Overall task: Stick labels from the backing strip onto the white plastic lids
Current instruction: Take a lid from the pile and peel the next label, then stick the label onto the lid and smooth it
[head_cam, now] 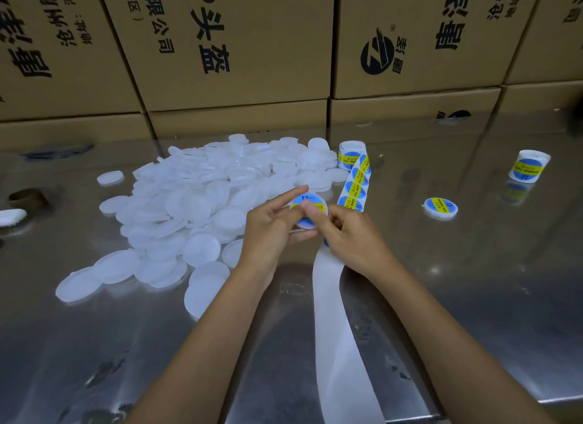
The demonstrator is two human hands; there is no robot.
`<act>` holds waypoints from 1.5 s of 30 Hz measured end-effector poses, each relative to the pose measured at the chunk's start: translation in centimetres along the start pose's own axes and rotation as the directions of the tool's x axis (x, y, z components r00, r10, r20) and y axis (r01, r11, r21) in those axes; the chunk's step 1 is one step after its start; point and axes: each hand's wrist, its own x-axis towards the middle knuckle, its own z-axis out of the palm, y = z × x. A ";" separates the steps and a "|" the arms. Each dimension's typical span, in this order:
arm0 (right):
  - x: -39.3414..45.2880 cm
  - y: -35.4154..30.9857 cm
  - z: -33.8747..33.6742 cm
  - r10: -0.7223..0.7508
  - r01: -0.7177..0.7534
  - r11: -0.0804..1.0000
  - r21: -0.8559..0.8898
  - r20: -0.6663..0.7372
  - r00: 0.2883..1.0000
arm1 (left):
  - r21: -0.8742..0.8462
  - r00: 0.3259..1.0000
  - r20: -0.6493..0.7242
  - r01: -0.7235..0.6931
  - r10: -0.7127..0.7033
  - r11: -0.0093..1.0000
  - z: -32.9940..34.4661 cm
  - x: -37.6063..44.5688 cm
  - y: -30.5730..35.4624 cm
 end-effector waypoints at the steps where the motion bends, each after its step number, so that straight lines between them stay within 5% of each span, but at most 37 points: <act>1: 0.0 0.0 0.1 -0.009 0.009 1.000 -0.015 0.008 1.000 | 0.013 0.999 -0.038 -0.005 0.005 1.000 0.0 0.0 -0.1; 16: 0.3 0.0 -0.7 0.106 -0.118 0.984 0.134 0.095 0.990 | 0.205 0.986 0.169 -0.044 0.009 0.978 -0.1 0.3 -0.4; 24: 0.5 -0.3 -1.0 0.180 -0.192 0.946 0.263 0.068 0.981 | 0.188 0.993 0.096 -0.083 0.066 0.979 -0.4 0.6 -0.7; 26: 1.0 -0.1 -1.4 0.313 -0.292 0.867 0.404 0.016 0.950 | 0.324 0.992 0.019 -0.122 0.123 0.938 -0.8 0.8 -0.7; 29: 1.4 0.7 -2.7 0.490 -0.376 0.663 0.648 0.004 0.872 | 0.715 0.971 -0.003 -0.165 0.239 0.679 -1.1 0.8 -1.3; 37: 1.6 2.1 -4.4 0.675 -0.258 0.140 0.956 0.099 0.731 | 0.923 0.971 -0.014 -0.080 0.240 0.377 -1.6 0.9 -2.3; 40: 1.7 2.4 -5.0 0.721 -0.161 0.010 0.987 0.104 0.685 | 0.939 0.981 -0.036 -0.032 0.191 0.342 -1.7 0.7 -2.4; 45: 1.7 2.6 -5.0 0.722 -0.170 -0.015 0.985 0.129 0.680 | 0.935 0.984 -0.025 -0.039 0.175 0.352 -1.9 0.7 -2.1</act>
